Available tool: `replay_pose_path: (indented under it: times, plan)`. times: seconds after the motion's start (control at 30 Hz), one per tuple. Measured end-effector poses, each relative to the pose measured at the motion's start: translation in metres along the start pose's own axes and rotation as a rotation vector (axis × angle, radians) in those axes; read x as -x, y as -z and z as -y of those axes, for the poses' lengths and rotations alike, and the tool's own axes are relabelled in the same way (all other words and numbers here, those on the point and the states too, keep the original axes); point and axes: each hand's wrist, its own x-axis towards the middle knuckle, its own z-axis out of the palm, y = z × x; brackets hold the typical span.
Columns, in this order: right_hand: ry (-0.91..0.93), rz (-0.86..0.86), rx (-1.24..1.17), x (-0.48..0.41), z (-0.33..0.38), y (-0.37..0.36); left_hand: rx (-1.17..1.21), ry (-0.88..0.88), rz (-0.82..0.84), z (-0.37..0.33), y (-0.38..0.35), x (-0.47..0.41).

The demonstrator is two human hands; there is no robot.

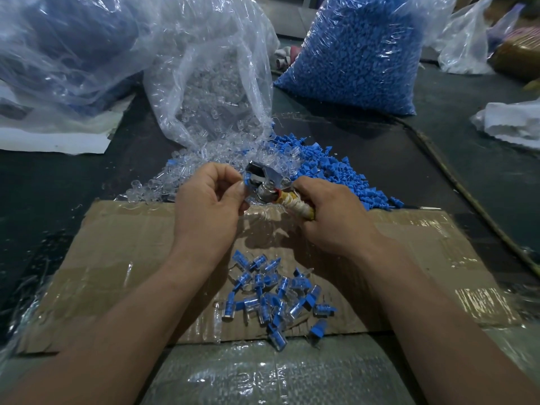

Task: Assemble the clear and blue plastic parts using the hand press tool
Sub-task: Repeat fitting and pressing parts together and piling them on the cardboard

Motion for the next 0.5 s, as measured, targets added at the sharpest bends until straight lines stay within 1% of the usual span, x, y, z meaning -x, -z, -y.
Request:
replay_pose_path:
  times: [0.13,0.33,0.5]
  plan:
    - [-0.001,0.003,-0.002,-0.0003,0.0006,0.0009,-0.059,-0.016,-0.011,0.0019,0.0004,0.0002]
    - [0.003,0.026,0.01,-0.001,0.0013,0.0009,-0.072,-0.008,-0.02,0.002,-0.0002,0.0005]
    - [0.023,-0.028,0.023,0.0006,-0.0003,-0.0006,-0.072,-0.015,-0.017,0.0,-0.0002,0.0008]
